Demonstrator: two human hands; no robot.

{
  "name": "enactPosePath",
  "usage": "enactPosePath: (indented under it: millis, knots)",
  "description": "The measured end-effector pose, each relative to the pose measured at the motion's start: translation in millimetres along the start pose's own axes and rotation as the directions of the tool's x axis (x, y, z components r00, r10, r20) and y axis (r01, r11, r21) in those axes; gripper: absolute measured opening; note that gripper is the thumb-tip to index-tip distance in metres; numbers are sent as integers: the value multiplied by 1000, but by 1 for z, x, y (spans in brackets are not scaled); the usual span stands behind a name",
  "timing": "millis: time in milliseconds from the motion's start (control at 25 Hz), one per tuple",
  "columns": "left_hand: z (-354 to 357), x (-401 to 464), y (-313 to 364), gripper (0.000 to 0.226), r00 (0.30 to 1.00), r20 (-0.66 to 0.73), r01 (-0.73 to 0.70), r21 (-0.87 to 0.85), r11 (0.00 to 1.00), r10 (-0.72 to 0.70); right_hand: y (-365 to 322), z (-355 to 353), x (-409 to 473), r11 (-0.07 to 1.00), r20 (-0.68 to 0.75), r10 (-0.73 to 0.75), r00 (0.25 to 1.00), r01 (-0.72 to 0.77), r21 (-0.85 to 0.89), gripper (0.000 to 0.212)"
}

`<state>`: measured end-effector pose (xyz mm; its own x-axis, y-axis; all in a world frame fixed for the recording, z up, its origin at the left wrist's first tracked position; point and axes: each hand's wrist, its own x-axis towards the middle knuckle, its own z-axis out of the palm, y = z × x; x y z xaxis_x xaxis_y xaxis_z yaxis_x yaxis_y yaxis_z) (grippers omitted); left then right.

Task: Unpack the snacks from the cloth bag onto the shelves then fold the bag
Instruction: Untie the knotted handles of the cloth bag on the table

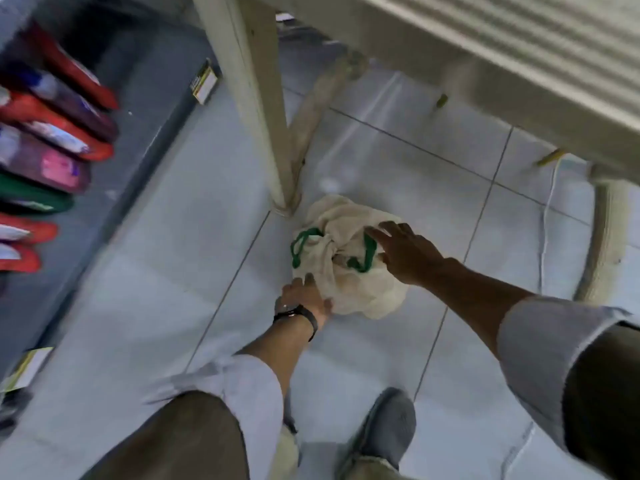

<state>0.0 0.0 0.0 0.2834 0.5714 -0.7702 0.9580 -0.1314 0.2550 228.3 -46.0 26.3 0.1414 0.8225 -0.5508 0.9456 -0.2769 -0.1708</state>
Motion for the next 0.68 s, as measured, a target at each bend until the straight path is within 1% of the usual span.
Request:
enactPosePath:
  millis: [80,120,160,200,240,280,320,360,400,440,520,560,680]
  knots:
    - [15,25,-1,96,995,-3,100,-195,976,-103,-2,11,35,998,-4,-38,999,38,-53,68]
    - [23,36,0,103,992,-8,120,-285,951,-128,-3,19,54,996,15,-50,999,51,-74,72]
    - [29,44,4,101,992,-19,114,-336,935,-128,-7,23,68,998,69,-29,997,33,-59,75]
    - [38,55,5,89,991,-41,101,-363,926,-124,-7,33,81,998,103,-7,995,14,-66,75]
    - [43,62,6,69,989,-62,101,-378,920,-134,-8,40,87,998,124,28,992,-20,-64,72]
    - [47,70,5,49,981,-98,112,-427,897,-169,-8,47,91,998,105,51,993,-46,-50,66]
    - [46,70,3,37,969,-124,126,-504,854,-216,-9,47,88,997,45,74,996,-73,-34,55]
    - [44,64,1,31,959,-123,137,-589,797,-256,-11,46,84,996,-23,92,995,-92,-6,42]
    - [38,51,-3,28,952,-108,148,-660,737,-287,-16,40,74,992,-50,126,991,-124,39,32]
    - [26,35,-7,24,950,-107,144,-682,717,-294,-22,34,60,980,-62,163,985,-154,127,27]
    - [-1,-5,-10,20,954,-119,116,-695,709,-274,-36,9,22,929,-98,235,967,-194,315,24]
    - [-12,-21,-10,22,956,-137,94,-696,712,-260,-42,-3,7,905,-117,254,960,-193,378,24]
    - [-81,-103,7,29,940,-242,36,-632,774,-241,-74,-70,-70,822,-82,324,943,-238,517,17]
